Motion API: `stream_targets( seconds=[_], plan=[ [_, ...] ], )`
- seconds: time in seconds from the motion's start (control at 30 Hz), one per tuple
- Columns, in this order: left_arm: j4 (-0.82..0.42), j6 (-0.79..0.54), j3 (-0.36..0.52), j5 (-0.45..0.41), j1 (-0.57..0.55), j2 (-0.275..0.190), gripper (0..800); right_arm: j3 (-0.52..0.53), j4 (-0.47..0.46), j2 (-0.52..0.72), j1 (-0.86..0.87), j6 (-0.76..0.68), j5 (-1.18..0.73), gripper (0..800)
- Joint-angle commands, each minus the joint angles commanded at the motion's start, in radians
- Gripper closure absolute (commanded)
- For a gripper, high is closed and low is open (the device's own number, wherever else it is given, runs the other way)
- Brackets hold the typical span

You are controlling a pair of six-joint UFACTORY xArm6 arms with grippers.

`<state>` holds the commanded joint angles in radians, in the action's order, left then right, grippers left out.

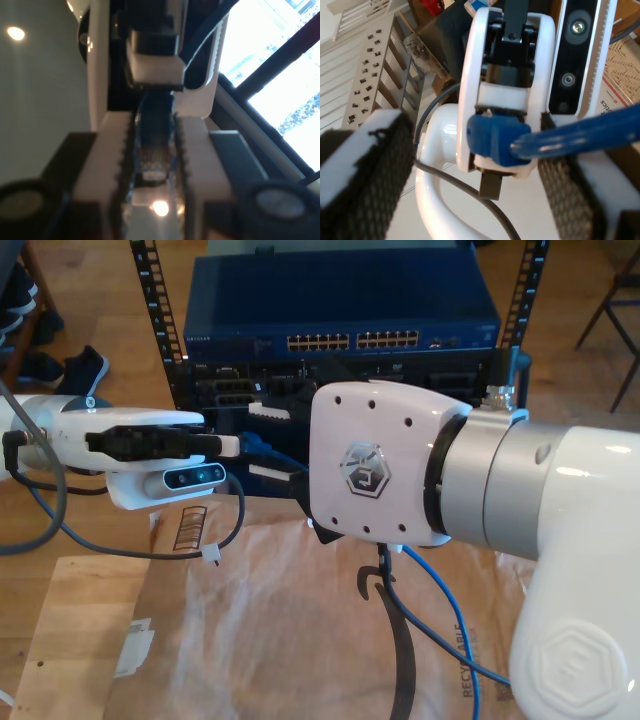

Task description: Grab the cable and plug it in

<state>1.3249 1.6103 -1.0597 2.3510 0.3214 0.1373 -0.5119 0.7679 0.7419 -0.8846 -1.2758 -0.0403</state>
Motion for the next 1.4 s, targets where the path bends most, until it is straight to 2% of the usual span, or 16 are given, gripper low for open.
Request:
stream_targets(
  seconds=[0.27,1.07,1.4],
  plan=[
    [0.005,0.0,-0.015,-0.003,-0.002,0.002,749,0.002,-0.002,0.002,-0.002,0.0,0.0,473],
    [0.0,0.018,-0.015,-0.002,-0.005,0.011,751,0.014,0.0,-0.003,-0.005,0.0,0.003,476],
    [-0.003,0.018,-0.015,-0.006,-0.006,0.014,751,0.014,0.002,-0.008,-0.005,0.0,0.003,514]
  ],
)
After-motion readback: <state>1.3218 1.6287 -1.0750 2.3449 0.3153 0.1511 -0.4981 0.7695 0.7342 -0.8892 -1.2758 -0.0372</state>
